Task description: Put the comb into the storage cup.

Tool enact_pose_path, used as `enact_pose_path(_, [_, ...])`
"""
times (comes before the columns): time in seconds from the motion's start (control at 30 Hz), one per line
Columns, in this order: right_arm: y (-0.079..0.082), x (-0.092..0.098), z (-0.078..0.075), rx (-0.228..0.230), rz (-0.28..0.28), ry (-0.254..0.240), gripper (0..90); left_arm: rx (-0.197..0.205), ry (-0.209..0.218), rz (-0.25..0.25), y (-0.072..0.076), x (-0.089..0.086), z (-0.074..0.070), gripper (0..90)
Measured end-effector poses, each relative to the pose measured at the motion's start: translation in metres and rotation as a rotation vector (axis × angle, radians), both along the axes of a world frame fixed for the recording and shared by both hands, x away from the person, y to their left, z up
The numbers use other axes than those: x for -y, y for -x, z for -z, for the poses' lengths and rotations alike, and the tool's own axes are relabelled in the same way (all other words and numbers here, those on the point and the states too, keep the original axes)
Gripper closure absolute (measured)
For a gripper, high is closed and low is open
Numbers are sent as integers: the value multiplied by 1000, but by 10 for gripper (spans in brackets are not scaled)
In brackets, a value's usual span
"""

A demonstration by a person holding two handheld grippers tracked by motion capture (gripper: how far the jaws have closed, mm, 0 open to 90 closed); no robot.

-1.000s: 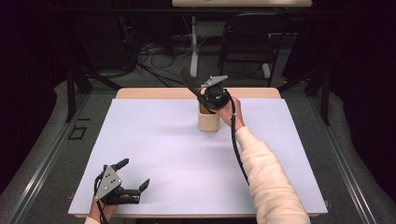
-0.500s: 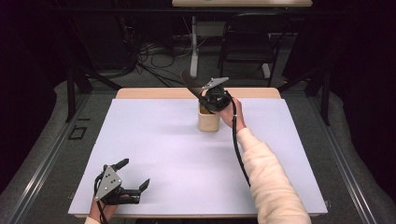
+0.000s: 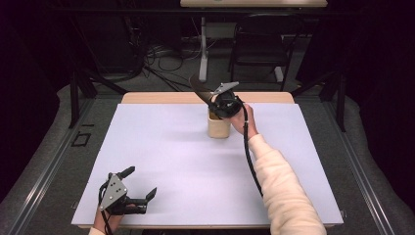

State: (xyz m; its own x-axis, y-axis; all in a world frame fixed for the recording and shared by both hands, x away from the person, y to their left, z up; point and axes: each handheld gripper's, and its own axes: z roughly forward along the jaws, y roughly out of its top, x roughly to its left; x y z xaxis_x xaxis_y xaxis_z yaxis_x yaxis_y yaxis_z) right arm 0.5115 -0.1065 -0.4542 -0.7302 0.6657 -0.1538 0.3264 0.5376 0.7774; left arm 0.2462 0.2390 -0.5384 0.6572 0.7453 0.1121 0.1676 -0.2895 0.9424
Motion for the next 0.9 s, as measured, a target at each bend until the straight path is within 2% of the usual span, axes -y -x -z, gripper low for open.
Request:
enact_pose_path(0.57, [2, -1, 0, 3, -6, 14, 719, 0, 0, 0, 0, 0, 0, 4])
enact_pose_path(0.9, [5, -4, 0, 6, -2, 51, 716, 0, -2, -2, 0, 0, 0, 4])
